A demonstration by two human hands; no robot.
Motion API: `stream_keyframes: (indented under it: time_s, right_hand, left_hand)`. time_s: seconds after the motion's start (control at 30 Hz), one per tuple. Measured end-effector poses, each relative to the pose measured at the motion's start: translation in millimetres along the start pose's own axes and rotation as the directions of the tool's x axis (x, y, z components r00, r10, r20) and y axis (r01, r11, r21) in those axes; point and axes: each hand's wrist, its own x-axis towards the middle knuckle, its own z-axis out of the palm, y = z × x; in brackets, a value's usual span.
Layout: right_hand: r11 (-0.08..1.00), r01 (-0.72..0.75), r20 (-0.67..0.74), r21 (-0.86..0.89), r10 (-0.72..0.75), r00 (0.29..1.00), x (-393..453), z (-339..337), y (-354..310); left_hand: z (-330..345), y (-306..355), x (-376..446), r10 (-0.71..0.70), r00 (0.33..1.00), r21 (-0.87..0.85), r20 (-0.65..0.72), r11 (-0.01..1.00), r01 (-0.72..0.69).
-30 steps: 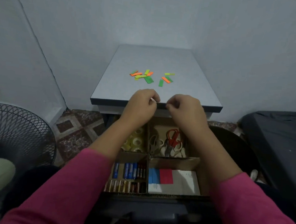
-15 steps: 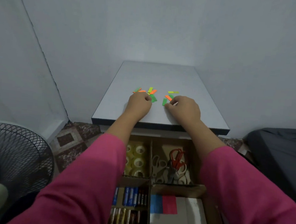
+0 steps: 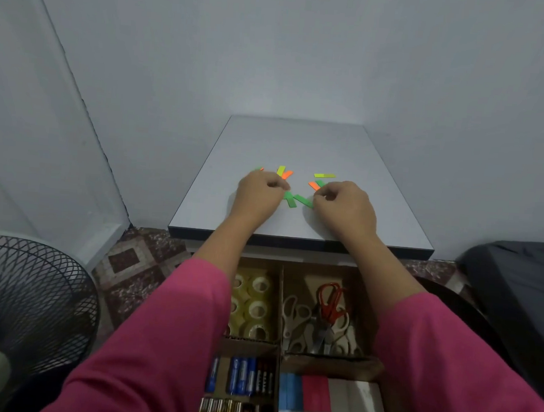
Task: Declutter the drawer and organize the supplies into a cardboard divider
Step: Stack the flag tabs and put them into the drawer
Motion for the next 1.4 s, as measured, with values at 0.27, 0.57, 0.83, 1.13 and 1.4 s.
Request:
stream_keyframes:
  time_s: [0.27, 0.57, 0.83, 1.13, 1.4]
  right_hand:
    - [0.973, -0.181, -0.096, 0.140, 0.196, 0.976, 33.5, 6.5, 14.9]
    - [0.985, -0.173, -0.049, 0.021, 0.174, 0.984, 45.3, 12.5, 16.4]
    - [0.980, -0.197, -0.079, -0.032, 0.194, 0.978, 46.0, 14.4, 16.5]
    - [0.983, -0.178, -0.074, -0.037, 0.175, 0.982, 43.4, 14.9, 15.0]
    - [0.987, -0.139, -0.070, 0.085, 0.145, 0.987, 37.6, 9.3, 14.9]
  left_hand:
    - [-4.4, -33.7, 55.5, -0.182, 0.931, 0.168, -0.315, 0.955, 0.244]
    - [0.3, -41.2, 79.9, -0.191, 0.952, 0.356, -0.241, 0.895, 0.270]
    - [0.4, -39.2, 76.5, -0.174, 0.958, 0.402, -0.228, 0.879, 0.255]
    - [-0.7, -35.7, 72.8, -0.163, 0.958, 0.405, -0.234, 0.880, 0.249]
    - [-1.8, -29.6, 66.0, -0.123, 0.976, 0.499, -0.179, 0.844, 0.198]
